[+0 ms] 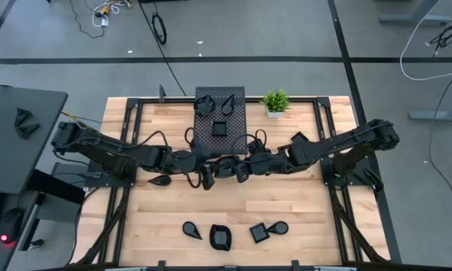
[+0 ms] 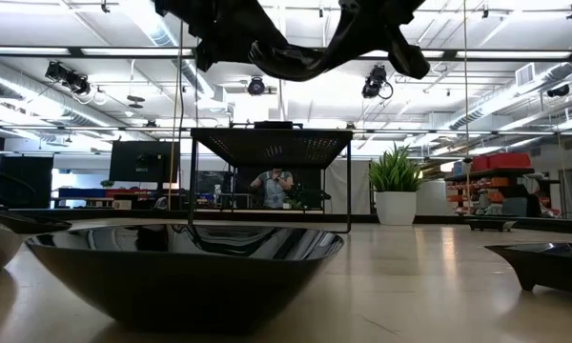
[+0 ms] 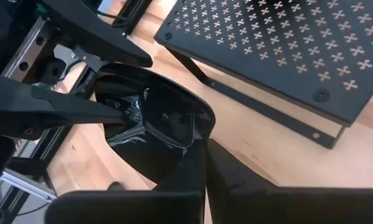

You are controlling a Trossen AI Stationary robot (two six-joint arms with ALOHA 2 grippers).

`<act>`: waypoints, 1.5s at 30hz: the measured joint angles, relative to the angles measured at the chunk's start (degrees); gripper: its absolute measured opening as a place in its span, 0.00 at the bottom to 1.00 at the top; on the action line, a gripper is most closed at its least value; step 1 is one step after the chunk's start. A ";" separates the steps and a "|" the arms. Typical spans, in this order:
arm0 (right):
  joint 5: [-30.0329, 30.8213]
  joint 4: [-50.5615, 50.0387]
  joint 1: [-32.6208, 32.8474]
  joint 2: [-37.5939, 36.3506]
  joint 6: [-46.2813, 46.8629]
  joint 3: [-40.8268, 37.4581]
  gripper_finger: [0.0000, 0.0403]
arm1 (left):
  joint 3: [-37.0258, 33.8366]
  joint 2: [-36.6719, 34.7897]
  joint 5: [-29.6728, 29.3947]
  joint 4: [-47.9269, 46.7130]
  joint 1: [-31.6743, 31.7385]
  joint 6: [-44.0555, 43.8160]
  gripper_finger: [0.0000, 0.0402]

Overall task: Pick & Place Mini shaped plates
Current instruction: Stack the leaf shaped plate on top of the leaf shaped plate on the shelf

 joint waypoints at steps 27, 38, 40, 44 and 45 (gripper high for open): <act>-11.13 -4.09 -1.50 -2.80 -9.47 0.09 0.37 | -0.09 0.03 -1.04 -2.01 0.07 -5.89 0.01; -5.62 -8.18 -1.33 -10.99 -16.64 0.07 0.49 | -0.04 -3.71 3.44 -3.95 4.59 -15.67 0.01; -1.47 -12.91 -1.42 -12.93 -17.98 0.07 0.47 | 0.68 -5.57 3.94 -7.13 7.54 -18.12 0.01; 6.75 -20.16 -3.02 -14.38 -22.63 0.07 0.44 | 6.52 -7.43 4.35 -17.78 14.96 -17.72 0.01; 7.88 -20.47 -3.73 -14.37 -24.11 0.07 0.44 | 8.34 -7.25 5.50 -21.08 17.34 -16.03 0.01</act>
